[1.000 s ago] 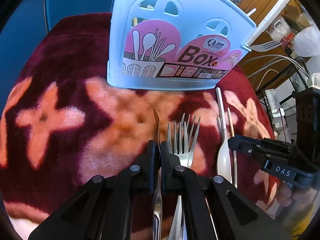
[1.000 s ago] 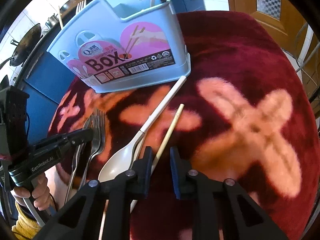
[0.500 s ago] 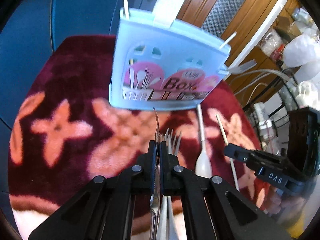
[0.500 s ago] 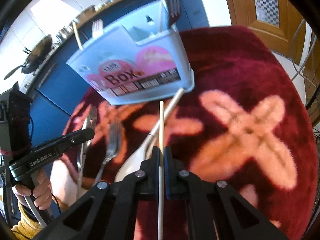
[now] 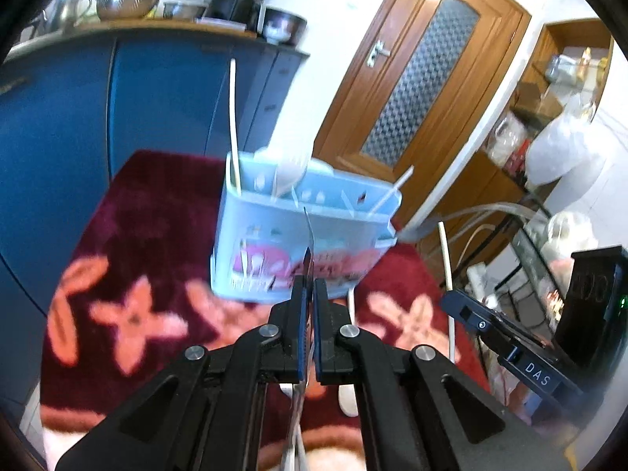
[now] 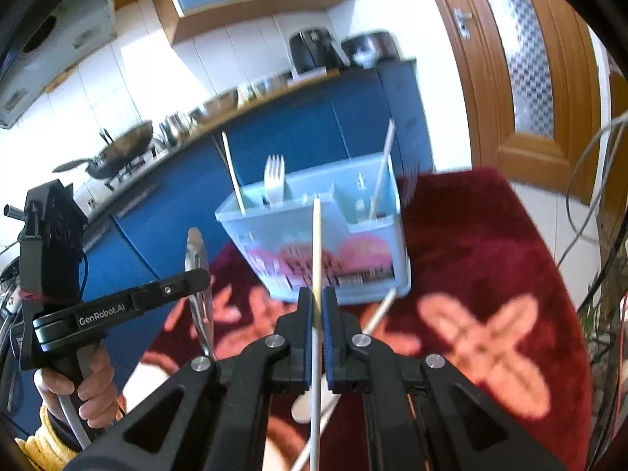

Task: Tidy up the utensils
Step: 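Lift the fork and chopstick and carry both over the blue Box holder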

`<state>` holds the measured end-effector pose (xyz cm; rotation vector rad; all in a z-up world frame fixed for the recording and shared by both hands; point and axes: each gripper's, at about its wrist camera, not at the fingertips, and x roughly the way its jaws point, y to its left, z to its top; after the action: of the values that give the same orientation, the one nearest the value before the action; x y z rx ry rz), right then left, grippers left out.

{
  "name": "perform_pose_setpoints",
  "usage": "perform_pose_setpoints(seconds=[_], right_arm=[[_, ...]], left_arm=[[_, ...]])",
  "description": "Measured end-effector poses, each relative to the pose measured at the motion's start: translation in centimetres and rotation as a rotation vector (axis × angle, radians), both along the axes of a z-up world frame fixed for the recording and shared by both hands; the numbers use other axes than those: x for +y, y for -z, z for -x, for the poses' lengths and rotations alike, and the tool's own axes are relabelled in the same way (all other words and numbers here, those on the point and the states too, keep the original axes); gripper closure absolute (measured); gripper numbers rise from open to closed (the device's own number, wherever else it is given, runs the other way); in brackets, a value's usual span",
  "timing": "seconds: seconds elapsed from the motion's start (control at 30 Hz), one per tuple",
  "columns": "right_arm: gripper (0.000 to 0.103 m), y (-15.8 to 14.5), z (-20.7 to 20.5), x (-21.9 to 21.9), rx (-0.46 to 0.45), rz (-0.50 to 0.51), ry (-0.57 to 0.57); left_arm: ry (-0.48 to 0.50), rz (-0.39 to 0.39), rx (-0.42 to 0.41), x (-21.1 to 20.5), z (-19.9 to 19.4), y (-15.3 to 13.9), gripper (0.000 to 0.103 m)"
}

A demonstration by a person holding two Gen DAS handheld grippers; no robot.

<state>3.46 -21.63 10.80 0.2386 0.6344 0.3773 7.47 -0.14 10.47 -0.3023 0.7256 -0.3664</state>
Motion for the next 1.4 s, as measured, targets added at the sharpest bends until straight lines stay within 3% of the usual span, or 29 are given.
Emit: perform_pose_setpoints(seconds=[0.23,0.53,0.73,1.4], right_arm=[[0.097,-2.4,-1.8,0.1,-0.076,-0.025,0.03],[0.097,-3.5,-4.3,0.5,-0.096,-0.007,0.046],[0.097,-3.9,-5.8,0.0,-0.109,-0.008,0.054],[0.097,-5.3,-11.0,0.0,-0.226,0.005,0.108]], left_arm=[[-0.038,0.013,-0.086,1.2,-0.7,-4.2,0.103],[-0.047,0.003,-0.174,1.9,-2.0,-10.2,0.103],[-0.092,-0.059,-0.243,2.2,-3.1,-13.6,0.103],[-0.121,-0.084,-0.251,1.6,-8.2,-14.1,0.103]])
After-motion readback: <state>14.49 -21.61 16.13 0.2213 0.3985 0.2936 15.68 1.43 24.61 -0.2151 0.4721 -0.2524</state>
